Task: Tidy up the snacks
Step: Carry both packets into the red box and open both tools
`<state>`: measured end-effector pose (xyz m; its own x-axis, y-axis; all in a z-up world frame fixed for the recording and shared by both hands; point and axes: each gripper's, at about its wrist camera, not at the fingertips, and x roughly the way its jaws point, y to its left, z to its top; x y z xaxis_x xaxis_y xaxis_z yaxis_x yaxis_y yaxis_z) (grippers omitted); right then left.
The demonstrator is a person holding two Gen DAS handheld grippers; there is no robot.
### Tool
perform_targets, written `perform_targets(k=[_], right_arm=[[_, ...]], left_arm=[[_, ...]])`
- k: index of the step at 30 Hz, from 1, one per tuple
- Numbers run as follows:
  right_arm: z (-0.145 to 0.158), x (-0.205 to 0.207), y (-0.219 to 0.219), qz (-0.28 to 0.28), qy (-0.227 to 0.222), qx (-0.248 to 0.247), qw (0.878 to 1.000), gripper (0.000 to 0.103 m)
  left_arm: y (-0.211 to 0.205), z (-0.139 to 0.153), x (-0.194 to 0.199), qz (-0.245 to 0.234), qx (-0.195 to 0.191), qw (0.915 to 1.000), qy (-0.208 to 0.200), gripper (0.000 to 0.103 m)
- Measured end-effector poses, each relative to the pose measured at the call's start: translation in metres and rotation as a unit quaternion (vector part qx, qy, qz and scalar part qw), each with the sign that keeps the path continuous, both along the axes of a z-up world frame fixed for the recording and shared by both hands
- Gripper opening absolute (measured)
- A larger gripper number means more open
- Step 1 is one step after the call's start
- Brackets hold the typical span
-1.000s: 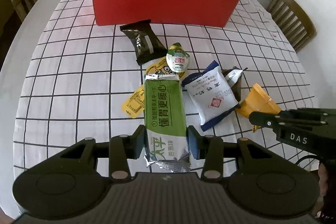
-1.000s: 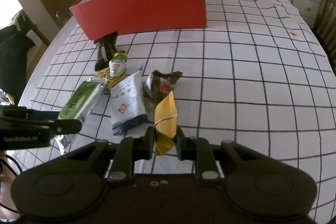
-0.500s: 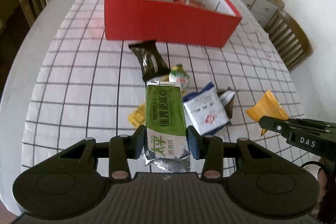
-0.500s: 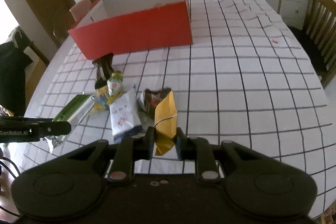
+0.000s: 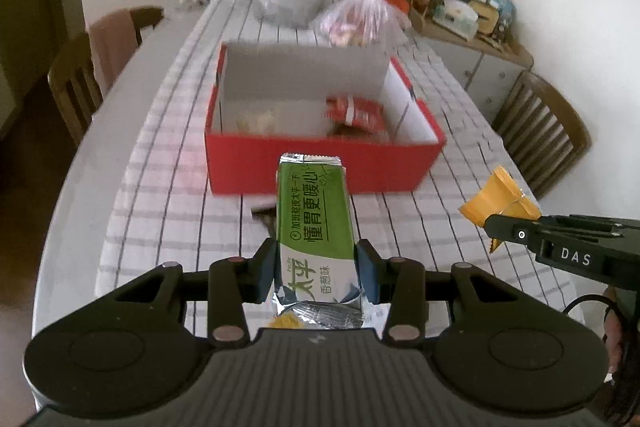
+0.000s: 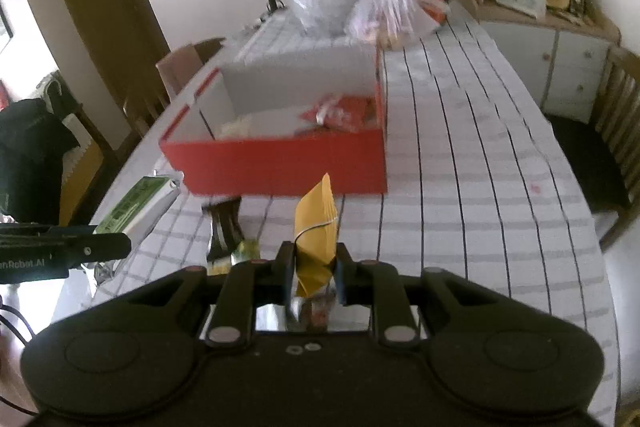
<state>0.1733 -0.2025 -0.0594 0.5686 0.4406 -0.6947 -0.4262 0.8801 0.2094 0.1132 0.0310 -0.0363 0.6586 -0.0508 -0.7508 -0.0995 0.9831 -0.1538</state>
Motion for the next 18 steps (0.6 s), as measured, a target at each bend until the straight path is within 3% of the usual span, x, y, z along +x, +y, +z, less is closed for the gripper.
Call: perform_targets(k=[9,18], right_arm=[[0.023,0.053,0.023,0.004,-0.029,-0.002,1.0,0.019],[0.026,0.108,0.052,0.012,-0.032,-0.01,0.999,0.019]], left_arm=[[0.008,0.021,0.048,0.009,0.032,0.999,-0.03,0.042],[0.024,0.025,0.103,0.012,0.071,0.997,-0.029,0.042]])
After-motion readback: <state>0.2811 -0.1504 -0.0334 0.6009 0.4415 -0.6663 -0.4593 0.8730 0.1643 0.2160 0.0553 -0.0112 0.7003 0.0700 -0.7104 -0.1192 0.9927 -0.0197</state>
